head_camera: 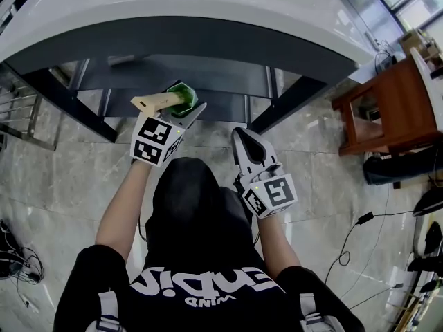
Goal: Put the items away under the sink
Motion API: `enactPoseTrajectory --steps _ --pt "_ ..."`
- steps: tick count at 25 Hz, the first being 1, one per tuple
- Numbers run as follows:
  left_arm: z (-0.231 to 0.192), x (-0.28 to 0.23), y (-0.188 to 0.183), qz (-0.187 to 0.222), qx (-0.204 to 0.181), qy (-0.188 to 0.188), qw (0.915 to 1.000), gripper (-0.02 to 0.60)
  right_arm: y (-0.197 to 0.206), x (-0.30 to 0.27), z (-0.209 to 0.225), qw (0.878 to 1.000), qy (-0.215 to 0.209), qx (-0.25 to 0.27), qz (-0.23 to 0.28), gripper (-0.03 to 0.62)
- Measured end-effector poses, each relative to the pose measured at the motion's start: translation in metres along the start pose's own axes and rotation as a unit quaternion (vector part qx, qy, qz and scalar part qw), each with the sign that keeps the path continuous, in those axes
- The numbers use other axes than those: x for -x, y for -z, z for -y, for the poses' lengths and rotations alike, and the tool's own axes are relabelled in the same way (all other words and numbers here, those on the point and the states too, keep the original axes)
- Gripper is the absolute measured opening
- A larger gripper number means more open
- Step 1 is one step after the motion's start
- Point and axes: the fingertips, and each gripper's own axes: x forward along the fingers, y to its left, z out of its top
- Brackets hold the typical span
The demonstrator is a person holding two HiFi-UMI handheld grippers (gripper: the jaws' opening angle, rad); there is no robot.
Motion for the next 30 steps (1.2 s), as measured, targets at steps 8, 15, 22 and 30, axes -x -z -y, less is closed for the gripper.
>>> enactPoseTrajectory --steps 8,15,22,30 --pt "-0.02 -0.032 -0.006 -0.007 -0.016 -0.006 0.9998 0.348 0.002 -0.003 -0.004 1.0 -0.003 -0.001 -0.001 0.018" --pt "-0.033 -0.052 -0.004 -0.017 0.004 -0.016 0.9997 0.348 0.005 -0.001 -0.003 1.0 -0.001 -0.009 -0.001 0.018" --pt "-0.037 -0.061 0.001 -0.024 0.012 -0.022 0.9994 0.348 0.008 -0.003 0.001 1.0 -0.003 -0.02 0.0 0.018" --pt "-0.037 -0.07 -0.001 -0.021 0.006 -0.032 0.9993 0.348 0.011 -0.002 0.002 1.0 -0.004 -0.023 -0.003 0.018"
